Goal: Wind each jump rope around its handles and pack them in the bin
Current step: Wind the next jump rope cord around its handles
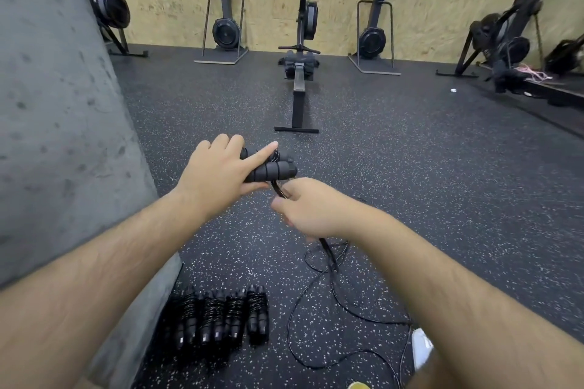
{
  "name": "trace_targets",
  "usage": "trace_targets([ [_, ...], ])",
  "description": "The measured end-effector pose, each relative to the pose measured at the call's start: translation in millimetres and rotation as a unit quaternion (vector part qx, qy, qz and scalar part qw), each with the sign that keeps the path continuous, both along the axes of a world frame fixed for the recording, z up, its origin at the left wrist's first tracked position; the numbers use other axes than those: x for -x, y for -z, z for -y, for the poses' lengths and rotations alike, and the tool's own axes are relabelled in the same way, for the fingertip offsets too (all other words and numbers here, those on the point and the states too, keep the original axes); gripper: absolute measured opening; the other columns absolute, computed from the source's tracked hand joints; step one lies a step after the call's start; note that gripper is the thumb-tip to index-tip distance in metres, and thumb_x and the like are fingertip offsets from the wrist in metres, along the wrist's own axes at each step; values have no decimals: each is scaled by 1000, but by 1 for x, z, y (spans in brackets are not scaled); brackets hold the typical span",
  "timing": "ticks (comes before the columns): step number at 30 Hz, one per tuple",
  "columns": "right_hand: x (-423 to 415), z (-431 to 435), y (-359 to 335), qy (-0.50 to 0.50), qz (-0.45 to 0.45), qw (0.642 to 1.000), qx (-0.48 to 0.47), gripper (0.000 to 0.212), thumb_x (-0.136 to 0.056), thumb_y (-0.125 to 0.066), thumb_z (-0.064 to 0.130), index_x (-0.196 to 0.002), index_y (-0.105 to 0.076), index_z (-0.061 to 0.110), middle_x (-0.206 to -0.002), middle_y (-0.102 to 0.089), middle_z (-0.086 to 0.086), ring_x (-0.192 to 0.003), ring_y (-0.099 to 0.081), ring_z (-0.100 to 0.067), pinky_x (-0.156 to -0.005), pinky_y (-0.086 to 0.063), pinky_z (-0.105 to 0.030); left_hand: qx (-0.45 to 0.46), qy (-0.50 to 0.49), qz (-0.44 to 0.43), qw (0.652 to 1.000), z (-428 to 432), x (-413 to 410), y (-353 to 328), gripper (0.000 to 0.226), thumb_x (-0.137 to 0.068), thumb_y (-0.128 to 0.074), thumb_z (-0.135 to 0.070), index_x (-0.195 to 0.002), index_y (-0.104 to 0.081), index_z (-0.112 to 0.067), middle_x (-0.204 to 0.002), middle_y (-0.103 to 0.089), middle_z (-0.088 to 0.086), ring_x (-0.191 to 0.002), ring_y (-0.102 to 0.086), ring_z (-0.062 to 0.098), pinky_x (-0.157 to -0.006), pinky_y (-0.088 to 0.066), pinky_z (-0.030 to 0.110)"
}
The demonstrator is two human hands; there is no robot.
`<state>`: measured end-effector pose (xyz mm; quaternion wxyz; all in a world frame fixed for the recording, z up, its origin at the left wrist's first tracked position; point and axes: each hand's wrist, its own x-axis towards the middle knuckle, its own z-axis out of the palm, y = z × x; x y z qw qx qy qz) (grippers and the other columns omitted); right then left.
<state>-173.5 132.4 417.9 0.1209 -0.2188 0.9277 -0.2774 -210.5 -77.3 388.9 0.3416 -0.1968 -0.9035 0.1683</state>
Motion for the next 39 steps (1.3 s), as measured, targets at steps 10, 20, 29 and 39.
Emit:
trace_targets([
  [10, 30, -27, -16, -7, -278, 958, -73, 20, -102, -48, 39, -106, -65, 28, -101, -68, 7, -97, -59, -20, -81, -48, -37, 99, -33, 111, 988, 1, -11, 7, 88, -84, -71, -52, -157, -32, -21, -109, -61, 3, -85, -63, 24, -71, -44, 36],
  [20, 57, -42, 12, 28, -119, 986, 115, 20, -102, -52, 27, -110, -71, 29, -105, -71, 10, -97, -62, -10, -86, -48, -29, 27, 123, 35, 991, -12, -20, -4, 81, -72, -77, -35, -143, -49, -9, -102, -58, 9, -78, -57, 29, -60, -48, 40],
  [29, 19, -3, 35, 22, 44, 997, 53, 23, -107, -35, 31, -106, -54, 17, -87, -58, -4, -75, -61, -24, -63, -52, -33, -20, 13, 13, 1000, -19, -15, -4, 88, -69, -85, -32, -146, -48, -8, -99, -58, 12, -79, -55, 32, -61, -41, 39],
  [39, -7, -6, -13, -11, -252, 957, -144, 28, -105, -38, 41, -93, -53, 21, -89, -58, 2, -83, -53, -25, -67, -35, -33, 30, -52, 48, 997, -12, -9, 3, 86, -65, -86, -29, -141, -53, -8, -96, -59, 12, -76, -56, 32, -58, -37, 37],
])
